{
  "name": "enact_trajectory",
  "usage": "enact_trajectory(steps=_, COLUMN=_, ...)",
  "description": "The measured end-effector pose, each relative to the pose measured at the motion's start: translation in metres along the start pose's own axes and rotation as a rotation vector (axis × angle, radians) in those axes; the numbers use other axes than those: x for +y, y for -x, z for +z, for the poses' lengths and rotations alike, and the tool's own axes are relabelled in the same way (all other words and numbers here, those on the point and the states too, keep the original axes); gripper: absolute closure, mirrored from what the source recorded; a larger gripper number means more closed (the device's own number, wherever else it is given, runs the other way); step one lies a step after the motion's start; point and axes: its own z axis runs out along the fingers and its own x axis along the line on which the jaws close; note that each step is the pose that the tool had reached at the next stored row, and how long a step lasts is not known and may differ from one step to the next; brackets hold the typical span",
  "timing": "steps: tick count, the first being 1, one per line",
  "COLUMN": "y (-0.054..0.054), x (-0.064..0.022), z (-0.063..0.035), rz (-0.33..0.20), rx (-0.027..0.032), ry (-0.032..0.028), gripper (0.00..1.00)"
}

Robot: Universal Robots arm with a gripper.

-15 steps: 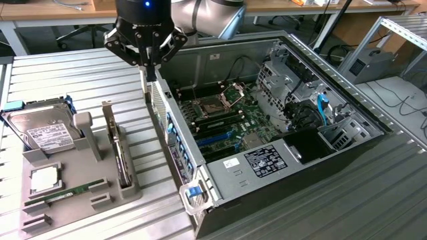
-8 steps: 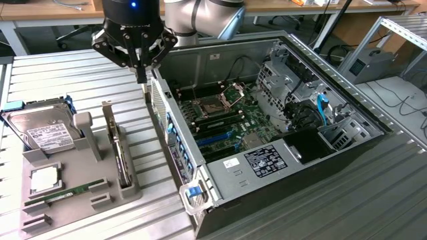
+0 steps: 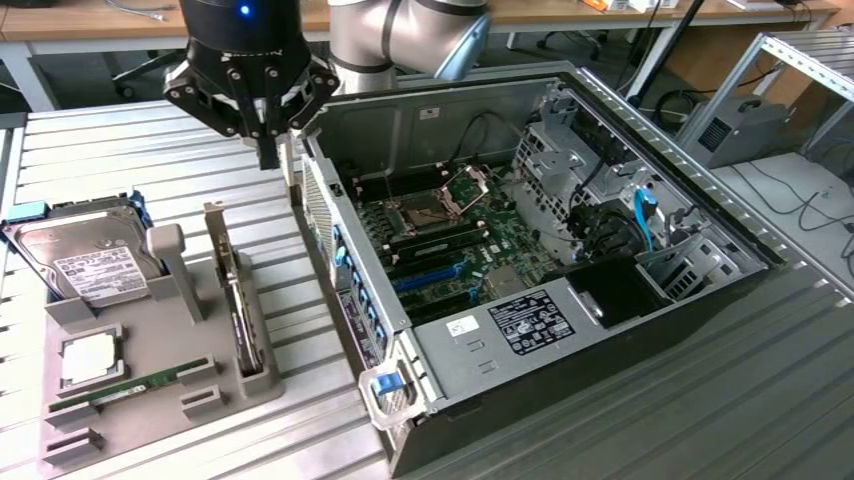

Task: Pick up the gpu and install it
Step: 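Reach for the gpu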

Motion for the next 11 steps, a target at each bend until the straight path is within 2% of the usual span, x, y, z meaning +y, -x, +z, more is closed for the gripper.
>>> enact_trajectory(steps=4, y=-0.01, x=-0.0008, z=-0.0001, rz=0.0, rx=-0.0001, ry=0.0001, gripper=0.89)
enact_trajectory(steps=11, y=-0.034, x=-0.0026, z=-0.0004, rz=0.0, rx=-0.0001, ry=0.0, gripper=0.89)
